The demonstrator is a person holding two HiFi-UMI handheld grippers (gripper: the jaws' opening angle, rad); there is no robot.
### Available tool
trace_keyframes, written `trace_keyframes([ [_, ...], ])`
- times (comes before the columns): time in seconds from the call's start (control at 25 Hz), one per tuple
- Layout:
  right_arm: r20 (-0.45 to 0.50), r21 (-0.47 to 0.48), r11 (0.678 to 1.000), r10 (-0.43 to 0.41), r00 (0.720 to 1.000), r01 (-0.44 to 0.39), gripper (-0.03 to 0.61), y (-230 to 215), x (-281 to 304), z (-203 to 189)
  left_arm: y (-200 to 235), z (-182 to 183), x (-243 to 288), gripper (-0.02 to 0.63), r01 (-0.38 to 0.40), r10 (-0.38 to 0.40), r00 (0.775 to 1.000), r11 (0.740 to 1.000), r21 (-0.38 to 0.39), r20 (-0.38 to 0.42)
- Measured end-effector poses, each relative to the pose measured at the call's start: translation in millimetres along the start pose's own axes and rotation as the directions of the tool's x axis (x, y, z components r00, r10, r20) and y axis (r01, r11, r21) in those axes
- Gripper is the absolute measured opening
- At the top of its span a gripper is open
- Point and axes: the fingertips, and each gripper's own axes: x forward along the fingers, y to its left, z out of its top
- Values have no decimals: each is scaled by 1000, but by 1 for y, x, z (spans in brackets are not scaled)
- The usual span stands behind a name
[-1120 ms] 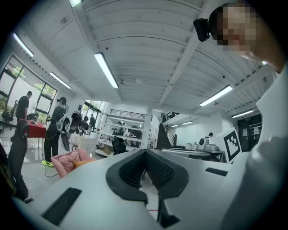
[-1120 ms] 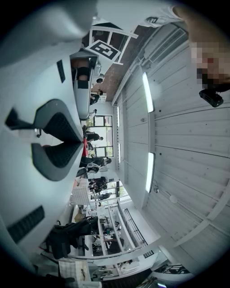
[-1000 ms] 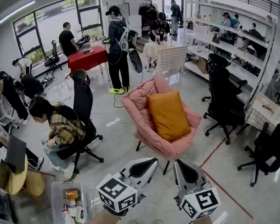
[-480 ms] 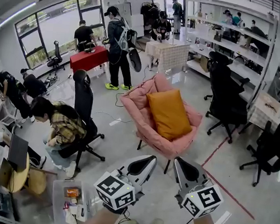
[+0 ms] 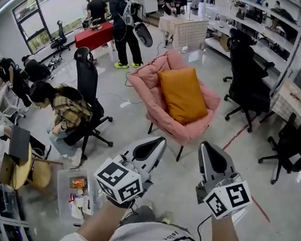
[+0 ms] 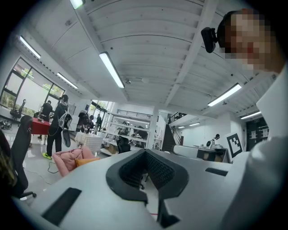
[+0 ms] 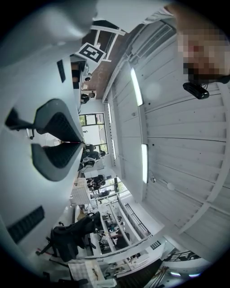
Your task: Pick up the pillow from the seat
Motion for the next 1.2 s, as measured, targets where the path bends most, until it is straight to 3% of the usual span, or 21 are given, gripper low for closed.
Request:
trace_keyframes([
  [0.36,-53,1,999,-32,998,33,17,-28,47,-18,40,-9,44,9,42,-42,999,999,-35,-19],
  [0.88,-73,-12,997,-80,994,79,17,-78,207,-31,190,9,134,9,98,-100,994,994,-47,-39],
  [1.2,-102,-13,992,-127,987,126,17,-112,262,-42,245,-1,185,9,121,-125,990,990,-66,-70],
])
